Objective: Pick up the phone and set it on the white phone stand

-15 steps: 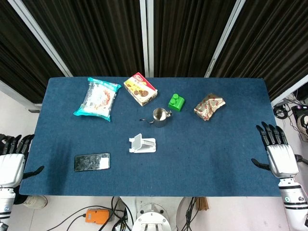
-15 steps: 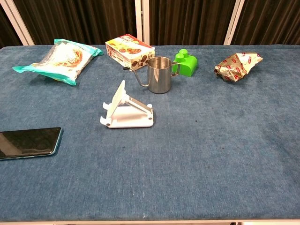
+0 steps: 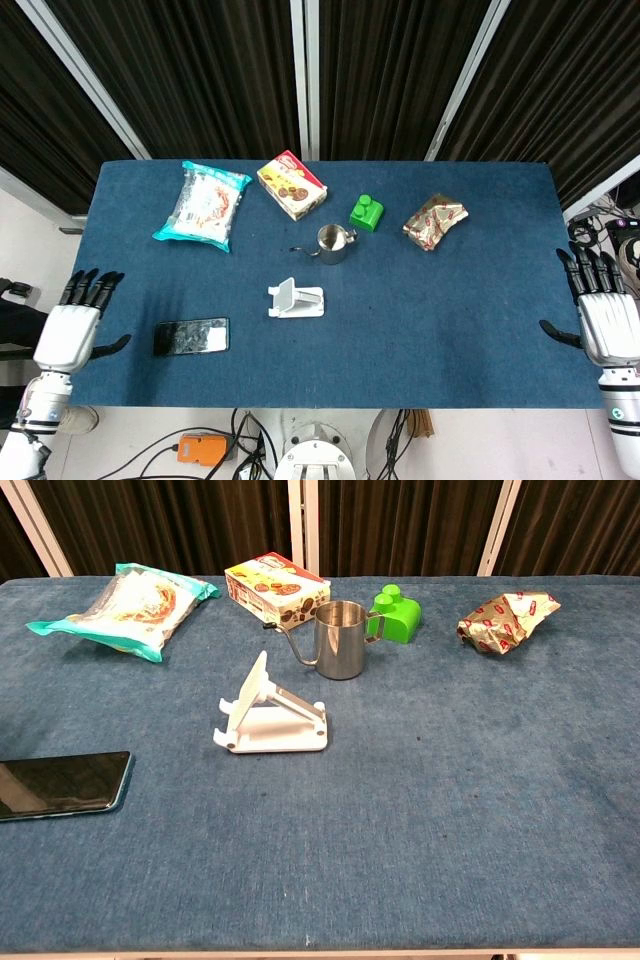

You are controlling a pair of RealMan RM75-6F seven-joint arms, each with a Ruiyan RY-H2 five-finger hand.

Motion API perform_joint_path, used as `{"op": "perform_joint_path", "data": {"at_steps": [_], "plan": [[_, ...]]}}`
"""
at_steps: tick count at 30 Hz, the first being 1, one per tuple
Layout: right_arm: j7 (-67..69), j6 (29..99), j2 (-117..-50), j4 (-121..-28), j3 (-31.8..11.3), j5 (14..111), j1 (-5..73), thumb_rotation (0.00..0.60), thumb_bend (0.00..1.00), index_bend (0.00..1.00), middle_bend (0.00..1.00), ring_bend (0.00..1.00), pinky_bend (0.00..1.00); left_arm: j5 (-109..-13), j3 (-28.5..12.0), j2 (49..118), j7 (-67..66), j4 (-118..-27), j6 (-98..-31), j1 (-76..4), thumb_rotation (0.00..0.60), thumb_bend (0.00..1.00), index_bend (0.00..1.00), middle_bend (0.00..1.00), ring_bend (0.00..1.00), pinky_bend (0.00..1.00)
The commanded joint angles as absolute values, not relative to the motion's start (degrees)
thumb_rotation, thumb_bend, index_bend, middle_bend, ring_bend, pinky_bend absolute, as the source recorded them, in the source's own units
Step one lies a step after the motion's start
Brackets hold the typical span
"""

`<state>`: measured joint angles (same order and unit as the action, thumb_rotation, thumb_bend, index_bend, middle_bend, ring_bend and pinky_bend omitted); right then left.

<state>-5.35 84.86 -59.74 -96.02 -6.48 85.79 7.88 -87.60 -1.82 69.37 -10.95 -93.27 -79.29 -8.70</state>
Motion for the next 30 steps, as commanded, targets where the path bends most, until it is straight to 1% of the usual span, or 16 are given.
{"op": "perform_joint_path", "data": {"at_steps": [1, 7, 11, 19, 30], "plan": [[-5.1, 85.0, -59.4, -96.3, -6.6, 85.6, 7.7, 0.600, 0.18, 0.00, 0.00, 0.00, 0.00, -86.8, -1.3, 71.7, -14.9, -95.8, -72.8, -12.4, 0.600, 0.14, 0.15, 0.13, 0.03, 0.00], [-4.6, 83.9, -59.6, -95.9, -6.4, 85.1, 8.0, 0.600, 0.18, 0.00, 0.00, 0.00, 0.00, -80.4, -1.5, 76.2, -18.8, -97.6, -66.6, -14.7, 0.600, 0.14, 0.17, 0.13, 0.03, 0.00], [-4.3, 83.5, -59.8, -95.4, -6.4, 84.9, 8.1, 0.600, 0.18, 0.00, 0.00, 0.00, 0.00, -77.5, -1.1, 78.3, -20.7, -97.6, -64.7, -15.4, 0.600, 0.14, 0.18, 0.13, 0.03, 0.00], [-3.4, 83.5, -60.5, -94.3, -6.3, 84.6, 8.0, 0.600, 0.18, 0.00, 0.00, 0.00, 0.00, -74.8, -0.1, 81.6, -23.2, -97.6, -65.2, -15.2, 0.600, 0.15, 0.19, 0.13, 0.03, 0.00], [-2.9, 82.7, -60.9, -93.5, -6.4, 84.1, 8.4, 0.600, 0.18, 0.00, 0.00, 0.00, 0.00, -69.2, -0.7, 84.1, -27.1, -97.5, -65.3, -15.8, 0.600, 0.19, 0.21, 0.13, 0.02, 0.00]]}}
